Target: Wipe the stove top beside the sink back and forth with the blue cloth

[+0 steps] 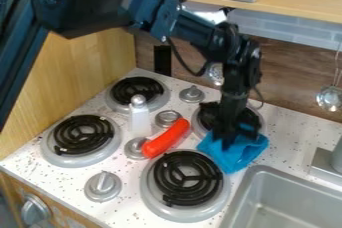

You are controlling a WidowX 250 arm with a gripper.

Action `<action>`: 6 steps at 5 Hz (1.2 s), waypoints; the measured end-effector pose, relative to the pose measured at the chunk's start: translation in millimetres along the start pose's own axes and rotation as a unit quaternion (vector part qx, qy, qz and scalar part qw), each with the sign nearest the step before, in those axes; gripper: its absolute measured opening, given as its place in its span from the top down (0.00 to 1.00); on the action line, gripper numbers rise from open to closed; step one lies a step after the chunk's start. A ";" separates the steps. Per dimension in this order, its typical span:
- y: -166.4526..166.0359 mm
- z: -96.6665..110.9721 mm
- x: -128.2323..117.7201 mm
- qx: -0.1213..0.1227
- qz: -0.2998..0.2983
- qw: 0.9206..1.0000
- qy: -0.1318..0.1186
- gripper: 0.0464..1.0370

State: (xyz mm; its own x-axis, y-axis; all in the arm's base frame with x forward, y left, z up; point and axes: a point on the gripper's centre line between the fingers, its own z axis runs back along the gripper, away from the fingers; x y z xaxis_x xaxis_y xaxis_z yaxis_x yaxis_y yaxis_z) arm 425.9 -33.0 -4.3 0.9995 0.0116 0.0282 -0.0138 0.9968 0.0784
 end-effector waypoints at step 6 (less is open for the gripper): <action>-23.9 19.3 -158.3 0.009 -0.056 0.998 -0.001 0.94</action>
State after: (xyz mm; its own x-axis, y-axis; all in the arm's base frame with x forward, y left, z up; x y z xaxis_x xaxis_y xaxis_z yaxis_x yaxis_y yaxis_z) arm 267.5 -60.1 8.6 0.9948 -0.0995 0.0201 0.0971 0.9904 0.0985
